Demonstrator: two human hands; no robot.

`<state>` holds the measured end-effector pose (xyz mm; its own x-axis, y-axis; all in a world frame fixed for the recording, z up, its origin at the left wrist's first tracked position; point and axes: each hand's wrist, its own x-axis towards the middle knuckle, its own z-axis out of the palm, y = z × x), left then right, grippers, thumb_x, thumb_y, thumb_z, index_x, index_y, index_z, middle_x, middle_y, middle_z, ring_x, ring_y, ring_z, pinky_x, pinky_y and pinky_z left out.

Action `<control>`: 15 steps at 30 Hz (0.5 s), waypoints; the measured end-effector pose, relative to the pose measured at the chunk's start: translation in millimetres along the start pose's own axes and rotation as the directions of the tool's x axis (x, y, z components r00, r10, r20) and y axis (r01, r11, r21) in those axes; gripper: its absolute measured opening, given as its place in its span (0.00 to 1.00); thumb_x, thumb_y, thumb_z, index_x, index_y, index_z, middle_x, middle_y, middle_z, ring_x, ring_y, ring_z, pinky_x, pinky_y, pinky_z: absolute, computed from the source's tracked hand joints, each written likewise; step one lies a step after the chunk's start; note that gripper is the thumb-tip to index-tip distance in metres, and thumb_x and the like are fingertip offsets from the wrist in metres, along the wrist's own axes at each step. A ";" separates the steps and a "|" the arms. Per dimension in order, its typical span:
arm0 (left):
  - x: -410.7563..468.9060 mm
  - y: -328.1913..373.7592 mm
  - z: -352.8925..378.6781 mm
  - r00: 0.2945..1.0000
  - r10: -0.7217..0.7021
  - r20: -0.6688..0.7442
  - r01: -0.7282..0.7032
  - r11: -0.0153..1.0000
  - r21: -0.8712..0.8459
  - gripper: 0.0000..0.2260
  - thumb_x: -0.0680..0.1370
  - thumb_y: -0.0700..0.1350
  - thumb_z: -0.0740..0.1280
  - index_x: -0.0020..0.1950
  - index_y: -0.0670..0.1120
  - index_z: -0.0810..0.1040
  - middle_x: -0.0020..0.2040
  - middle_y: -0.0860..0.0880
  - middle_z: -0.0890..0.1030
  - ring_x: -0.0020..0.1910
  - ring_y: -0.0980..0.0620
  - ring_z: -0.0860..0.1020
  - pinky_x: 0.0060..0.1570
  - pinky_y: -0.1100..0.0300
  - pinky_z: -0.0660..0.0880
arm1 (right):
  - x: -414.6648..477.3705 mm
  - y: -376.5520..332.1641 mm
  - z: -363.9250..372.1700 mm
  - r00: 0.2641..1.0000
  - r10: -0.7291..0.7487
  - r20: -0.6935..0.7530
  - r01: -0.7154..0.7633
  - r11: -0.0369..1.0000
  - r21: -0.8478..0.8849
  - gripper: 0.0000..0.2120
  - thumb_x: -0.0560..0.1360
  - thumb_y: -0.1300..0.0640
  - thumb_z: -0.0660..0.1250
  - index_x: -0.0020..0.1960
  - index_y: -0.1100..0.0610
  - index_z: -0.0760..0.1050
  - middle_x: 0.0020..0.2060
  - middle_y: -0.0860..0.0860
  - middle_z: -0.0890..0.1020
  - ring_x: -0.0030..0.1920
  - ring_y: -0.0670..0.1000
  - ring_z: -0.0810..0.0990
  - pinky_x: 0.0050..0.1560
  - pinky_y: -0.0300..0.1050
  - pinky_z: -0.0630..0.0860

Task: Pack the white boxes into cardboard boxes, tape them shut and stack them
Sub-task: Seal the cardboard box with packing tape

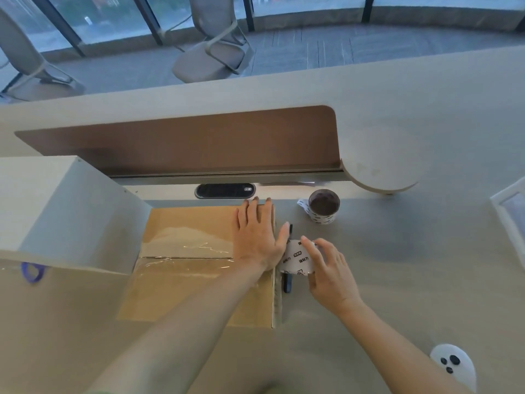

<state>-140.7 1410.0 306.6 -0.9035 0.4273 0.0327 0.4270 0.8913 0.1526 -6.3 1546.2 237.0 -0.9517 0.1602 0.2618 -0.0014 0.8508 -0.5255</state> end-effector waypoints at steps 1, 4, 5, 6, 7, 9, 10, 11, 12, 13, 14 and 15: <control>-1.0 -1.3 -1.5 1.000 0.013 -0.009 -0.014 0.998 -0.058 0.32 0.77 0.66 0.51 0.75 0.49 0.67 0.75 0.45 0.67 0.76 0.44 0.59 0.76 0.45 0.55 | 2.7 0.3 -3.3 1.000 -0.001 0.027 0.001 1.000 0.016 0.47 0.62 0.67 0.74 0.76 0.51 0.58 0.60 0.56 0.70 0.54 0.60 0.77 0.55 0.54 0.76; -7.4 -8.3 -10.8 0.997 0.031 -0.067 -0.053 0.931 -0.362 0.30 0.79 0.62 0.54 0.74 0.45 0.69 0.75 0.47 0.68 0.76 0.48 0.60 0.77 0.51 0.55 | 11.5 -1.3 -11.3 0.995 0.008 0.095 -0.010 1.000 0.020 0.48 0.62 0.67 0.74 0.77 0.53 0.55 0.61 0.55 0.72 0.54 0.60 0.77 0.56 0.53 0.75; -11.3 -15.6 -14.2 0.996 0.018 -0.086 -0.051 0.918 -0.393 0.29 0.79 0.60 0.55 0.74 0.44 0.69 0.76 0.47 0.67 0.76 0.49 0.60 0.77 0.51 0.56 | 12.2 -1.8 -12.9 0.994 0.013 0.110 -0.015 1.000 0.013 0.49 0.63 0.67 0.74 0.77 0.54 0.55 0.62 0.56 0.72 0.55 0.60 0.77 0.57 0.53 0.75; -15.5 -27.1 -16.5 0.994 0.000 -0.107 -0.040 0.930 -0.365 0.28 0.80 0.59 0.56 0.74 0.43 0.69 0.76 0.46 0.68 0.76 0.48 0.61 0.77 0.50 0.57 | 11.8 -2.0 -13.6 0.993 0.020 0.120 -0.020 1.000 0.004 0.49 0.63 0.67 0.74 0.77 0.55 0.54 0.62 0.56 0.72 0.56 0.60 0.77 0.57 0.53 0.75; -19.4 -42.5 -18.1 0.992 -0.029 -0.126 -0.011 0.952 -0.306 0.28 0.80 0.59 0.55 0.74 0.42 0.69 0.76 0.44 0.68 0.76 0.46 0.61 0.76 0.48 0.58 | 10.7 -2.2 -13.5 0.991 0.027 0.129 -0.028 1.000 0.004 0.49 0.64 0.67 0.75 0.78 0.54 0.53 0.63 0.56 0.72 0.56 0.60 0.77 0.58 0.54 0.75; -24.2 -80.7 -23.8 0.977 -0.163 -0.140 0.136 0.973 -0.185 0.32 0.79 0.61 0.53 0.75 0.40 0.67 0.76 0.40 0.67 0.76 0.40 0.61 0.76 0.44 0.57 | 8.0 -3.8 -11.8 0.988 0.050 0.148 -0.056 0.998 0.041 0.49 0.66 0.67 0.75 0.78 0.52 0.50 0.64 0.56 0.71 0.58 0.60 0.76 0.60 0.56 0.74; -25.8 -101.2 -27.1 0.956 -0.268 -0.116 0.253 0.958 -0.133 0.33 0.78 0.61 0.53 0.77 0.40 0.64 0.78 0.39 0.64 0.77 0.38 0.59 0.76 0.43 0.54 | 7.0 -4.9 -11.1 0.986 0.061 0.157 -0.071 0.996 0.062 0.49 0.67 0.67 0.74 0.78 0.50 0.49 0.65 0.56 0.70 0.59 0.61 0.75 0.61 0.57 0.75; -27.4 -119.7 -30.4 0.919 -0.389 -0.067 0.384 0.920 -0.081 0.34 0.79 0.62 0.53 0.79 0.42 0.59 0.80 0.39 0.59 0.78 0.37 0.55 0.77 0.42 0.51 | 6.2 -6.0 -10.6 0.984 0.069 0.162 -0.081 0.994 0.073 0.50 0.67 0.67 0.75 0.78 0.49 0.49 0.65 0.56 0.69 0.60 0.61 0.75 0.61 0.57 0.75; -29.4 -134.8 -32.1 0.863 -0.506 -0.008 0.505 0.862 -0.032 0.36 0.79 0.63 0.53 0.81 0.43 0.53 0.81 0.40 0.53 0.79 0.36 0.50 0.77 0.42 0.47 | 5.8 -6.4 -9.9 0.984 0.074 0.163 -0.087 0.994 0.074 0.50 0.67 0.67 0.75 0.78 0.49 0.49 0.65 0.56 0.69 0.60 0.61 0.75 0.61 0.58 0.75; -31.3 -146.0 -32.3 0.800 -0.599 0.046 0.599 0.801 0.005 0.37 0.79 0.65 0.52 0.81 0.45 0.49 0.82 0.42 0.48 0.79 0.36 0.46 0.77 0.41 0.44 | 5.8 -6.6 -9.1 0.984 0.078 0.162 -0.090 0.994 0.066 0.50 0.66 0.67 0.75 0.78 0.49 0.49 0.65 0.56 0.69 0.59 0.61 0.75 0.60 0.58 0.75; -33.0 -152.1 -32.7 0.744 -0.662 0.089 0.663 0.748 0.029 0.38 0.79 0.68 0.50 0.82 0.46 0.46 0.82 0.43 0.45 0.79 0.36 0.43 0.77 0.40 0.42 | 6.0 -6.5 -8.6 0.983 0.083 0.161 -0.093 0.994 0.058 0.50 0.66 0.68 0.75 0.78 0.50 0.49 0.65 0.56 0.70 0.59 0.61 0.75 0.59 0.58 0.75; -33.9 -154.9 -32.0 0.707 -0.698 0.114 0.698 0.715 0.045 0.39 0.78 0.70 0.48 0.82 0.48 0.45 0.82 0.43 0.43 0.79 0.35 0.42 0.77 0.39 0.42 | 6.0 -6.7 -8.2 0.983 0.087 0.161 -0.097 0.994 0.053 0.50 0.66 0.68 0.74 0.78 0.50 0.50 0.65 0.56 0.70 0.58 0.61 0.76 0.58 0.58 0.75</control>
<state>-177.3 1252.5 313.5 -0.9328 -0.3026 -0.1959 -0.3240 0.9420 0.0874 -9.4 1545.6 248.6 -0.9852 0.1511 0.0810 0.0746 0.8033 -0.5909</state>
